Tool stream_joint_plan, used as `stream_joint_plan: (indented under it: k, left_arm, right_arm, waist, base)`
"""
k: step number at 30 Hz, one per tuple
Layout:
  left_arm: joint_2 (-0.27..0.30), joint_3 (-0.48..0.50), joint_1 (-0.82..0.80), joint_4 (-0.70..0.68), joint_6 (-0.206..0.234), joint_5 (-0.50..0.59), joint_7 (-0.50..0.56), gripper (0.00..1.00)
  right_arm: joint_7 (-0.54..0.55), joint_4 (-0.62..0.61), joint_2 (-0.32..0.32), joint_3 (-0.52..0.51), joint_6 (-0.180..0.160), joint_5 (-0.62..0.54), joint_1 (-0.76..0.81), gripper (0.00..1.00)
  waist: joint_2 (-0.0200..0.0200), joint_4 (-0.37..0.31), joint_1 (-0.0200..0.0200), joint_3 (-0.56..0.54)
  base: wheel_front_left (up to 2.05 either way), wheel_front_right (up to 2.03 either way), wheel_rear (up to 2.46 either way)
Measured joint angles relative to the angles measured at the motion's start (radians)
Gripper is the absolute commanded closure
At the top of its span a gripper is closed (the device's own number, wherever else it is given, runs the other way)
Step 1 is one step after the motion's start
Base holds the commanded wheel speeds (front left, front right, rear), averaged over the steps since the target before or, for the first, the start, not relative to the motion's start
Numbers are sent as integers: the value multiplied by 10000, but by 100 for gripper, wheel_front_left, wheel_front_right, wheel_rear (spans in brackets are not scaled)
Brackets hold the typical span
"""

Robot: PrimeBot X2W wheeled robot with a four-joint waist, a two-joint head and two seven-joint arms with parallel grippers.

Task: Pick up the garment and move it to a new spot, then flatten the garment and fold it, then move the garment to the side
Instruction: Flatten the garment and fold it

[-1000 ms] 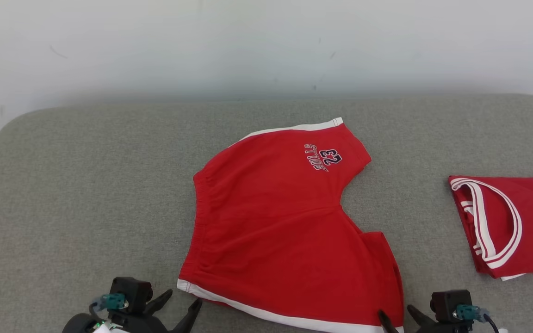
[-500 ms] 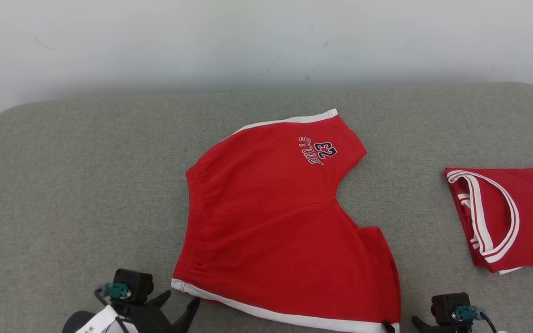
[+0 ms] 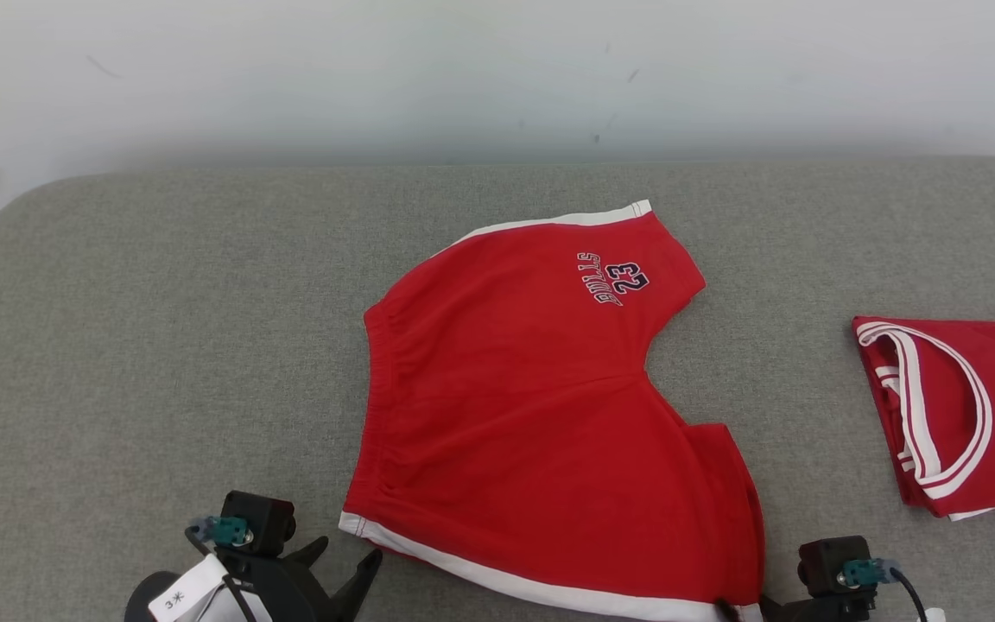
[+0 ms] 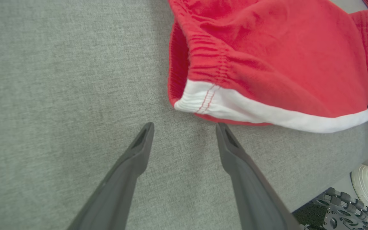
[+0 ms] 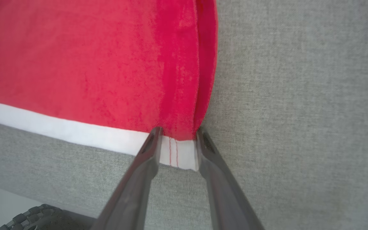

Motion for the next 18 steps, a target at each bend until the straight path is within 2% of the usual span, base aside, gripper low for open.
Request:
stream_joint_plan:
  k: [9,10,12,13,14,15,16,17,18]
  left_arm:
    - [-4,8,-15,48,-75,-2,-2,0]
    - [-4,6,-19,58,-75,-2,-2,0]
    - [-6,6,-31,77,-77,-25,0,0]
    - [-8,4,-33,86,-77,-31,-2,0]
    - [-8,4,-35,92,-77,-31,-2,0]
    - [-6,4,-39,96,-79,-31,-2,0]
    - [-8,4,-46,98,-79,-33,-2,0]
    - [-8,4,-59,107,-84,-36,0,0]
    - [-8,0,-85,121,-92,-44,-2,0]
  right_arm:
    - [451,-215,-17,-38,-36,90,192,0]
    - [527,-240,-19,-42,-48,90,194,2]
    - [637,-295,-19,-42,-86,96,222,15]
    - [667,-313,-23,-63,-92,107,244,26]
    - [702,-330,-36,-84,-136,105,267,58]
    - [734,-345,-52,-111,-161,104,291,76]
    - [740,-362,-73,-130,-163,104,326,85]
    - [742,-382,-82,-151,-163,104,360,100]
    - [744,-395,-82,-151,-165,104,363,100]
  waist:
    - [0,-26,0,47]
    - [0,-32,0,49]
    - [0,-44,0,53]
    - [0,-49,0,54]
    - [0,-56,0,55]
    - [1,-64,0,57]
    - [0,-73,0,59]
    - [1,-83,0,61]
    - [0,-93,0,62]
  base:
    - [0,0,0]
    - [0,0,0]
    - [0,0,0]
    - [0,0,0]
    - [0,0,0]
    - [0,0,0]
    - [0,0,0]
    - [0,0,0]
    - [0,0,0]
